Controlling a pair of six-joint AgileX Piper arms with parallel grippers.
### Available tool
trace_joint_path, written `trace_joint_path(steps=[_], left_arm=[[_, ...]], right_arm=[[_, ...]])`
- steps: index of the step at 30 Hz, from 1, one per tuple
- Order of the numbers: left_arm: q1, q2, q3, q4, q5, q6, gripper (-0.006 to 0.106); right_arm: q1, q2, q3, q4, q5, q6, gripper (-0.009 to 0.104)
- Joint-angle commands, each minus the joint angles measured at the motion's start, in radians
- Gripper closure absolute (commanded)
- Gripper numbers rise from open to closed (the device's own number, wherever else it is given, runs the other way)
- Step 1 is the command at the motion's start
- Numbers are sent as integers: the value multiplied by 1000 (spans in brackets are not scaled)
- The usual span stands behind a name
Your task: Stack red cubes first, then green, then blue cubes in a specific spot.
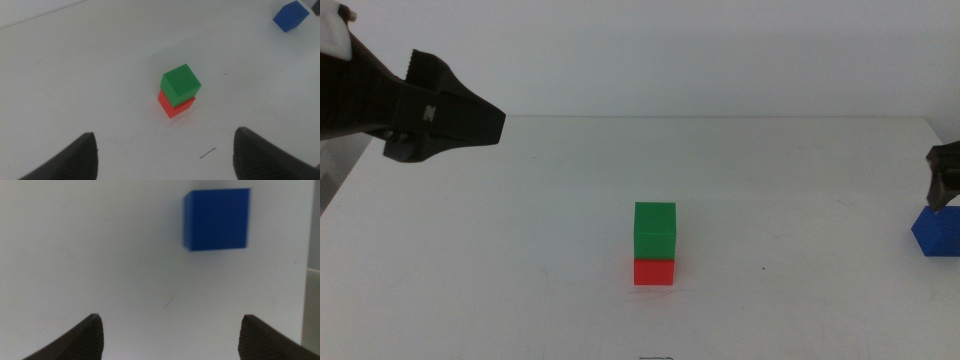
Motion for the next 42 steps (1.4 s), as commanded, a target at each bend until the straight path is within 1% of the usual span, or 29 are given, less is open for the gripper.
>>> trace_joint_path(steps=[1, 4, 7, 11, 16, 27, 30, 40, 42], left_arm=[[3, -15, -24, -31, -47, -4, 9], [3, -15, -24, -31, -47, -4, 9], [3, -15, -24, -31, -47, -4, 9], [3, -15, -24, -31, -47, -4, 9], [3, -15, -24, -31, -47, -4, 9], [3, -15, -24, -31, -47, -4, 9], [3, -15, -24, -31, -47, -4, 9], [3, -15, -24, -31, -47, -4, 9], [3, -15, -24, -31, -47, -4, 9]], right_arm=[[-49, 2, -63, -12, -8, -26, 20], [-96, 55, -98, 5, -6, -50, 20], [-118, 97, -119, 9, -18, -89, 20], [-120, 149, -122, -1, -82, -128, 20], [-120, 202, -122, -1, -138, -128, 20], [-120, 256, -123, -30, -223, -125, 20], [-120, 264, -124, -28, -244, -125, 20], [-120, 331, -129, -46, -253, -125, 20], [-120, 340, -129, -50, -253, -126, 23]])
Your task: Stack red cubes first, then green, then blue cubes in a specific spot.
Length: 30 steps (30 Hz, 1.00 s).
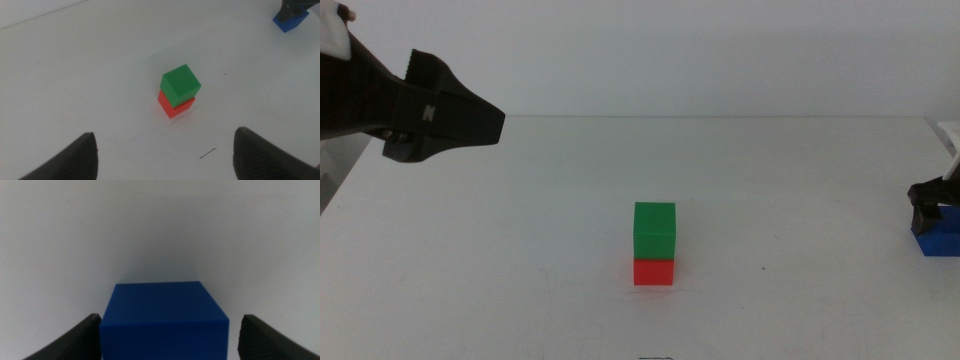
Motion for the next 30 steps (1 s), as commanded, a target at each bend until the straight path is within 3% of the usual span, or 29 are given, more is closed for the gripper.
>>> trace_joint_path(steps=[1, 3, 7, 8, 14, 21, 23, 30], left_arm=[[3, -14, -24, -31, -47, -4, 9], [3, -14, -24, -31, -47, -4, 9], [3, -14, -24, -31, -47, -4, 9], [3, -14, -24, -31, -47, -4, 9], [3, -14, -24, -31, -47, -4, 9], [3, -14, -24, -31, -47, -4, 9], [3, -14, -24, -31, -47, -4, 9], [3, -14, -24, -31, -48, -4, 9]], right_arm=[[-7, -44, -29, -22, -15, -10, 27], [-7, -42, -30, -23, -16, -22, 40], [-7, -42, -35, -21, -12, -21, 90], [-7, -42, -40, -21, 3, -16, 97], [22, -120, -79, -27, 85, 59, 96], [108, -268, -185, -72, 284, 291, 96], [134, -291, -241, -71, 369, 317, 96], [252, -342, -275, -11, 367, 409, 96]])
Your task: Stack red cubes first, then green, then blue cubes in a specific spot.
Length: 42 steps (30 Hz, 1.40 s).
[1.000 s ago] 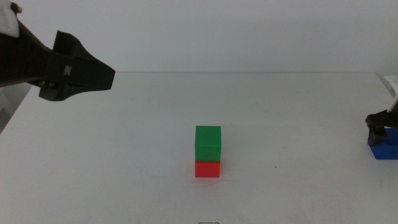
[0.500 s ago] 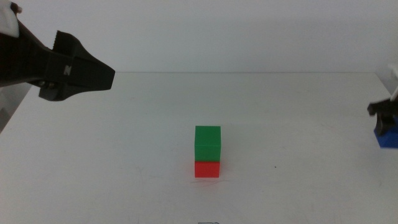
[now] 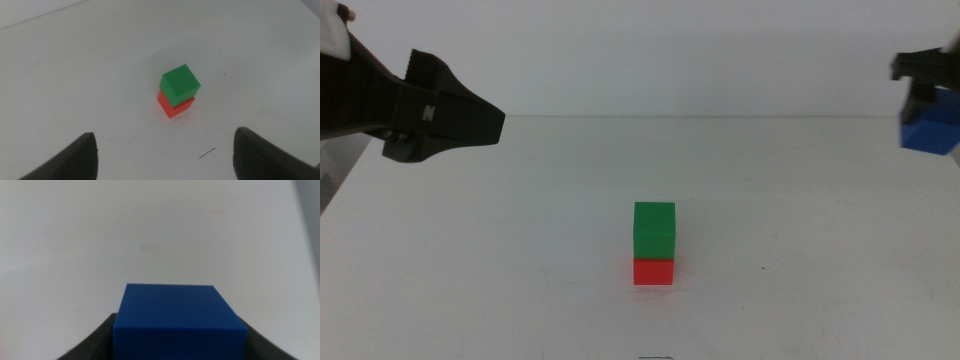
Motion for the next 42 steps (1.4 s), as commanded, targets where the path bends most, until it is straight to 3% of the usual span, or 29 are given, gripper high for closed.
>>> trace_joint_path(steps=[1, 6, 13, 16, 28, 42], left_arm=[[3, -14, -24, -31, -48, -4, 9], [3, -14, -24, -31, -48, -4, 9], [3, -14, -24, -31, -48, -4, 9], [3, -14, -24, -31, -48, -4, 9], [3, -14, -24, -29, -48, -4, 9], [3, -14, -24, -29, -48, -4, 9]], right_arm=[[52, -51, -32, 12, 65, 32, 96], [229, -50, -32, 52, 65, 116, 96], [508, -23, -32, -56, 62, 310, 96], [579, 21, -33, -46, 50, 380, 96], [665, 228, -289, -54, 64, 406, 96], [695, 272, -300, -52, 63, 471, 96]])
